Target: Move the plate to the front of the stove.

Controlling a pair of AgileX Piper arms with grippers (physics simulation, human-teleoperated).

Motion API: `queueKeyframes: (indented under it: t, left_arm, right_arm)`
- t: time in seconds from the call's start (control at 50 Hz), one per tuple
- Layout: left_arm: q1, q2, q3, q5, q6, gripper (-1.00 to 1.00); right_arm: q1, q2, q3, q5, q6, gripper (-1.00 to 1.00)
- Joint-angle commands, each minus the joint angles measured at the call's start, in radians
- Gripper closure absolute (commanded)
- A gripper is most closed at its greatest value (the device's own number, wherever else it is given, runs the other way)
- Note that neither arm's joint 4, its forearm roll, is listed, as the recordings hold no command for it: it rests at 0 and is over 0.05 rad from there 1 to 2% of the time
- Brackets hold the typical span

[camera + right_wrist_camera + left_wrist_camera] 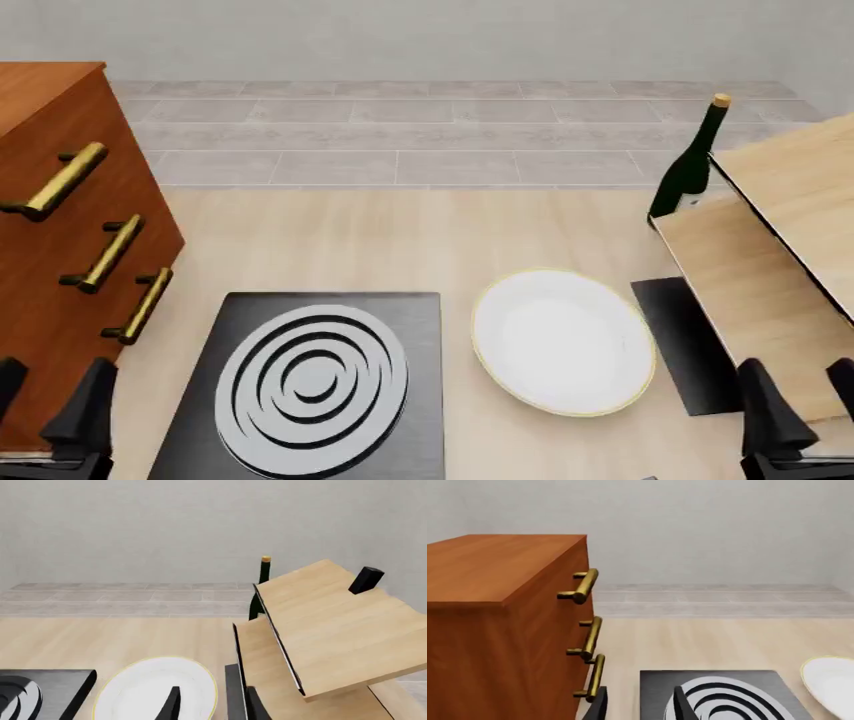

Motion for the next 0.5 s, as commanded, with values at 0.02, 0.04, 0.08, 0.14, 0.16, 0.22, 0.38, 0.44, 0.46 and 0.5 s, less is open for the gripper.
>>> queueKeyframes:
  t: [0.02, 0.04, 0.08, 0.14, 0.16, 0.22, 0.38, 0.44, 0.46, 0.5]
  left_arm:
    - [-0.030, 0.052, -0.035, -0.019, -0.018, -1.00]
    - [-0.034, 0.060, -0.038, -0.027, -0.012, -1.00]
    - [-0.036, 0.070, -0.034, -0.041, -0.015, -1.00]
    - [-0.040, 0.064, -0.040, -0.034, -0.020, -1.00]
    - [-0.041, 0.065, -0.045, -0.031, -0.024, -1.00]
    - [-0.053, 0.066, -0.046, -0.038, -0.022, -1.00]
    - [-0.081, 0.042, -0.099, 0.021, -0.004, -1.00]
    - [-0.109, 0.077, -0.162, 0.035, 0.013, -1.00]
    - [-0.118, 0.063, -0.189, 0.057, 0.024, -1.00]
    - [-0.146, 0.118, -0.248, 0.057, 0.044, -1.00]
  right_arm:
    - [0.000, 0.005, -0.003, -0.001, 0.000, -1.00]
    - [0.000, 0.006, -0.003, -0.001, 0.000, -1.00]
    - [0.000, 0.005, -0.003, -0.001, 0.000, -1.00]
    - [0.000, 0.005, -0.003, -0.001, 0.000, -1.00]
    - [0.000, 0.005, -0.003, -0.001, 0.000, -1.00]
    - [0.000, 0.005, -0.003, -0.001, 0.000, -1.00]
    - [0.000, 0.005, -0.003, -0.001, 0.000, -1.00]
    - [0.000, 0.005, -0.003, -0.001, 0.000, -1.00]
    - [0.000, 0.005, -0.003, -0.001, 0.000, -1.00]
    - [0.000, 0.005, -0.003, -0.001, 0.000, -1.00]
